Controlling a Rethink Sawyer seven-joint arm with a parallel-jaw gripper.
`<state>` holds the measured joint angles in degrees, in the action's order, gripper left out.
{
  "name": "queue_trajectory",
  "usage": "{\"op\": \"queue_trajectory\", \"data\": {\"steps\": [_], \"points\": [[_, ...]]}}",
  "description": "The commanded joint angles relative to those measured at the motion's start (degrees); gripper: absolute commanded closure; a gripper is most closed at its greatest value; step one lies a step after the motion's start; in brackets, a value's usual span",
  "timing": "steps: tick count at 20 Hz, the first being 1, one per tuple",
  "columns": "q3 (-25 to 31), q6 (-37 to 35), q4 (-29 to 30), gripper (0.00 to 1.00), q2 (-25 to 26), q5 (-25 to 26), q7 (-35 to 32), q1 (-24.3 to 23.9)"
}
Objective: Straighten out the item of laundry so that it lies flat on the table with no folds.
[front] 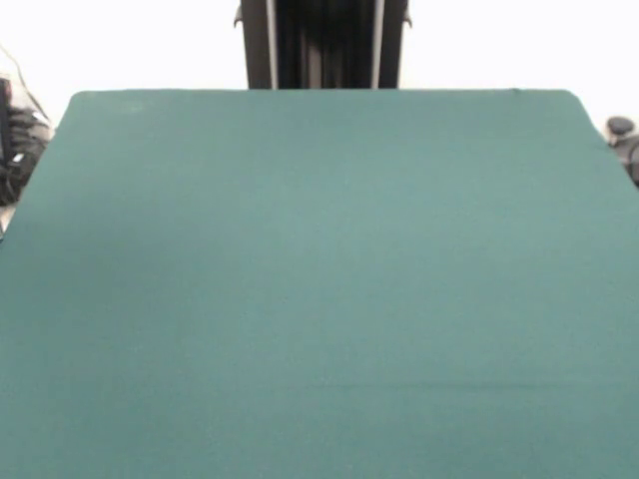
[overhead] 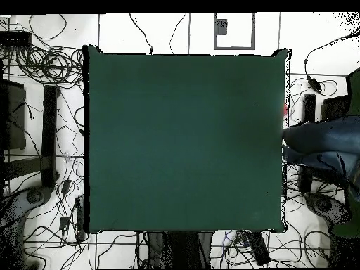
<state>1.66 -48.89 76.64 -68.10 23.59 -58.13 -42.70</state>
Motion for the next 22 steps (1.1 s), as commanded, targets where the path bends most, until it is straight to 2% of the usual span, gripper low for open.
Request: {"op": "queue_trajectory", "data": {"steps": [1,9,14,22], "points": [[4.77,10.50,16.07,1.00,0.28,-3.56,0.43,-0.37],[4.33,11.64,18.28,1.00,0.50,-3.83,-3.55,1.06],[1.66,10.41,19.61,1.00,-0.43,-2.85,-10.62,5.96],[-2.55,12.94,24.03,1.00,0.23,-4.58,-21.19,12.57]]}}
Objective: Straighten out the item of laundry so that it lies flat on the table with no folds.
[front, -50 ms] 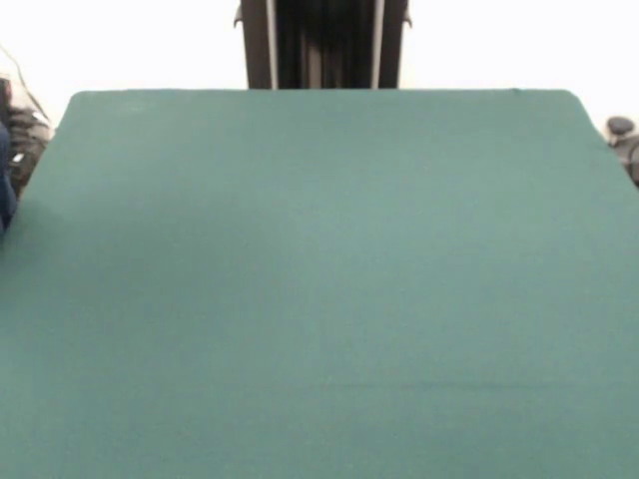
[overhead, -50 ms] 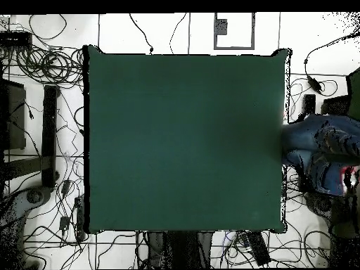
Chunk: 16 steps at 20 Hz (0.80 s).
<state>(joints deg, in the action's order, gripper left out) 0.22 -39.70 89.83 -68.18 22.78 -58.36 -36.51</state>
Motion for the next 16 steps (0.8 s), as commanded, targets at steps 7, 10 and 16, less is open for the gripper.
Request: {"op": "queue_trajectory", "data": {"steps": [7,10,16], "points": [[-6.52,3.45,11.31,1.00,1.51,-4.28,-30.09,14.41],[-9.10,2.93,11.35,1.00,1.78,-3.85,-34.58,18.38],[-13.03,2.08,11.04,1.00,3.01,-2.81,-43.59,25.81]]}}
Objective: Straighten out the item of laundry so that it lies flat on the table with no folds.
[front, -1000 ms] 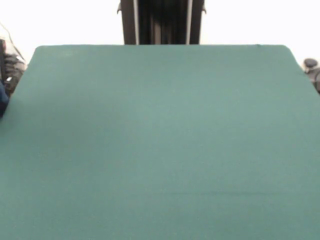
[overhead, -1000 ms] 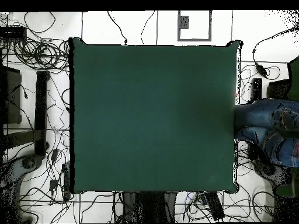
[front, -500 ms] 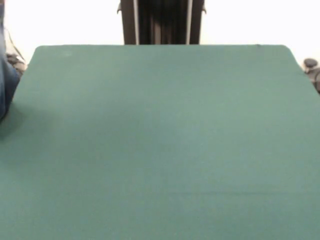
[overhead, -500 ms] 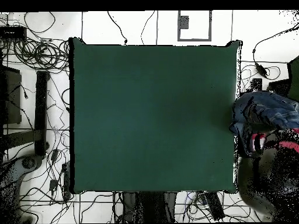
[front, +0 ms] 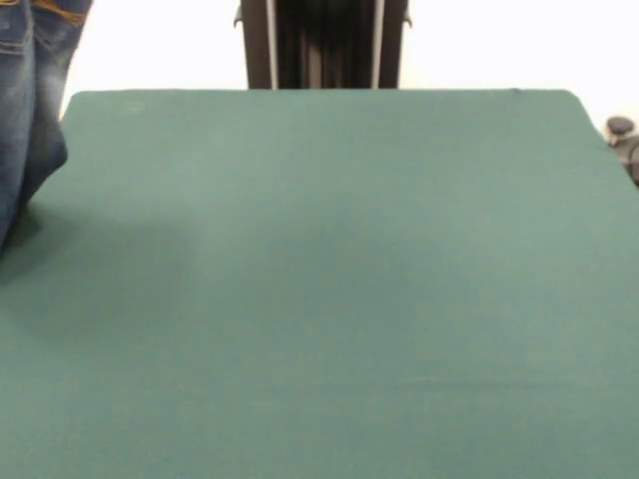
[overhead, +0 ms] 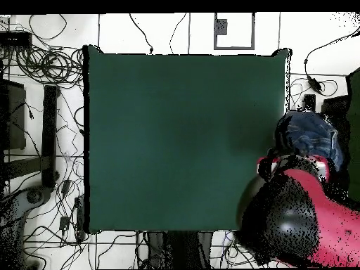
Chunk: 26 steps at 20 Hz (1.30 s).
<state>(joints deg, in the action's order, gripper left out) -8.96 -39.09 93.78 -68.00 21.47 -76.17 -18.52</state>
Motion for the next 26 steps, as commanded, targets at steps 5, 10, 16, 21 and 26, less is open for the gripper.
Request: {"op": "queue_trajectory", "data": {"steps": [5,10,16,21,26], "points": [[-5.40,4.74,9.80,1.00,5.30,-2.96,-32.87,12.25],[-6.43,7.59,11.98,1.00,7.80,-4.92,-39.42,16.32],[-8.08,6.15,11.84,1.00,9.86,-5.76,-45.97,22.23],[-9.07,7.67,13.45,1.00,11.53,-7.68,-51.50,27.29],[-9.95,7.27,14.14,1.00,12.89,-10.35,-57.24,32.34]]}}
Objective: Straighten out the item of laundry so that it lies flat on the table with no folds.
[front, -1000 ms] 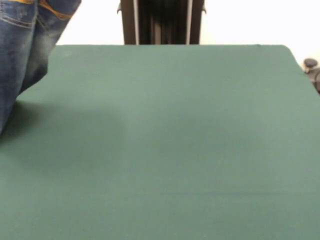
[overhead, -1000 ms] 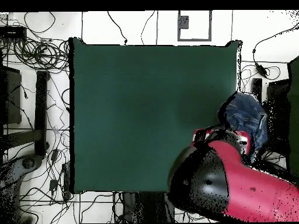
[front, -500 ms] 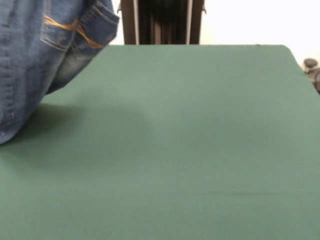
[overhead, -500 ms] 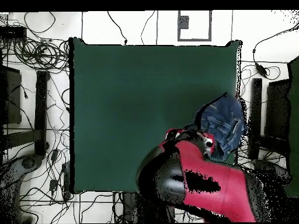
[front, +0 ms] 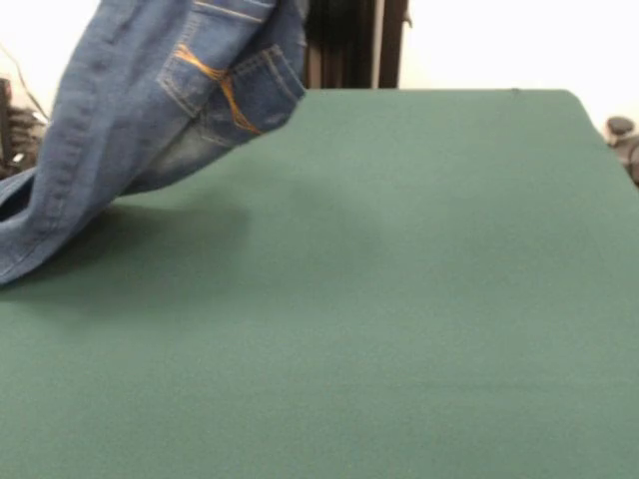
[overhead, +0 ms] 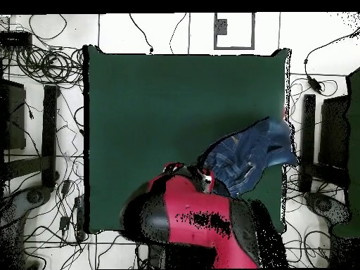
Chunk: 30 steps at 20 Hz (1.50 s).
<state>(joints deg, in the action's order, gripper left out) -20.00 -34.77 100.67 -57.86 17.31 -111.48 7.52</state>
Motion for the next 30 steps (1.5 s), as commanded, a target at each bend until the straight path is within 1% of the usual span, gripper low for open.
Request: {"op": "queue_trajectory", "data": {"steps": [1,3,7,14,22,30], "points": [[0.65,2.28,6.88,1.00,3.09,-6.59,-23.09,7.45],[-0.46,0.95,5.88,1.00,4.07,-7.26,-25.70,10.01],[-1.90,0.26,4.13,1.00,6.19,-8.21,-28.78,12.57],[-2.65,-0.78,2.47,1.00,8.21,-10.83,-32.41,15.09],[-4.22,-4.01,-2.46,1.00,11.69,-13.34,-36.71,19.53],[-5.04,-7.76,-5.74,1.00,14.31,-18.43,-40.96,22.92]]}}
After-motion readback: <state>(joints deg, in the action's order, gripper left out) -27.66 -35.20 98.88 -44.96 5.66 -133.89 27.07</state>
